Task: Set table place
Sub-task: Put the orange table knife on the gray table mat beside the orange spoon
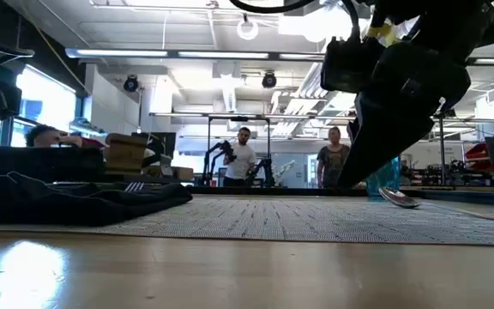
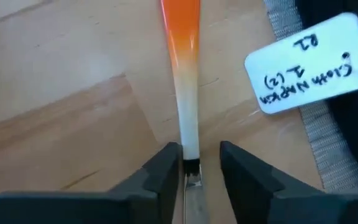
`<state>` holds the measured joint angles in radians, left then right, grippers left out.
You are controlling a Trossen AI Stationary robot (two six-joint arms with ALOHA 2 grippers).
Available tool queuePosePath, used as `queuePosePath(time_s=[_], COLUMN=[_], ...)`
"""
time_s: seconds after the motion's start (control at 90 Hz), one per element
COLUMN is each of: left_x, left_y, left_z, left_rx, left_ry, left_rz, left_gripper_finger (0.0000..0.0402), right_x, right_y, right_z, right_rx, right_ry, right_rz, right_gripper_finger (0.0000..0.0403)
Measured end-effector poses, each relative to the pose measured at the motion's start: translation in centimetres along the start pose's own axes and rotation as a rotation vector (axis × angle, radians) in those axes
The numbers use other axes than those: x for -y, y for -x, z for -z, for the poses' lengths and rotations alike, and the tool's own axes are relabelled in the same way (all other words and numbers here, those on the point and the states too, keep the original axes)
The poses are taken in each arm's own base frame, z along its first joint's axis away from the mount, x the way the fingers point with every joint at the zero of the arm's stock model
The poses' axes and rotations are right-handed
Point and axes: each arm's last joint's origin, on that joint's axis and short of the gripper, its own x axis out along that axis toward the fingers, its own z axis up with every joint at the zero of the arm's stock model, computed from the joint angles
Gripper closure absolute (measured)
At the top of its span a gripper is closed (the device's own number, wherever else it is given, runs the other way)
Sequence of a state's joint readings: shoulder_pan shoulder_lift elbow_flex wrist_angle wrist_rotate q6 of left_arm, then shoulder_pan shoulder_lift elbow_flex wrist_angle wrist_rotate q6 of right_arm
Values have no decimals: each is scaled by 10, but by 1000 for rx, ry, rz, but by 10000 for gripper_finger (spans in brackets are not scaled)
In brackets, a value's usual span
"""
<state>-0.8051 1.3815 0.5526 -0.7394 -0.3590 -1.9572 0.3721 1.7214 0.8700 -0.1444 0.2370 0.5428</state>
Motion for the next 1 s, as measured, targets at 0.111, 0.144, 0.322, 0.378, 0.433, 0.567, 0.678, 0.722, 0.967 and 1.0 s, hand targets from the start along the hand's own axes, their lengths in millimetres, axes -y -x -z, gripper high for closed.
queuePosePath(time_s=[0.111,0.144,0.322,0.378,0.433,0.567,0.678,0.722,0.967,1.0], left_x=[1,2,2,1,-1,-3,-3,-1,12,13], left_y=[-5,-7,-13,-13,-12,-11,-10,-9,7,8], left_z=[1,2,11,13,16,18,18,19,20,20], left_rx=[50,60,117,125,128,129,124,120,89,88], left_ry=[-23,-36,-107,-124,-135,-154,-155,-157,-191,-201], left_rz=[-16,-23,-31,-29,-28,-33,-41,-47,-76,-76], left_gripper_finger=[292,294,305,310,316,347,389,393,401,401], right_x=[0,0,0,0,0,0,0,0,0,0], right_y=[0,0,0,0,0,0,0,0,0,0], right_z=[0,0,0,0,0,0,0,0,0,0], right_rx=[0,0,-1,-1,-1,-1,-1,-1,-1,-1], right_ry=[1,1,1,1,1,-4,-19,-25,-25,-26], right_rz=[0,0,-1,-1,-1,-1,-1,-1,-1,-1], right_gripper_finger=[231,231,231,231,231,231,231,231,231,231])
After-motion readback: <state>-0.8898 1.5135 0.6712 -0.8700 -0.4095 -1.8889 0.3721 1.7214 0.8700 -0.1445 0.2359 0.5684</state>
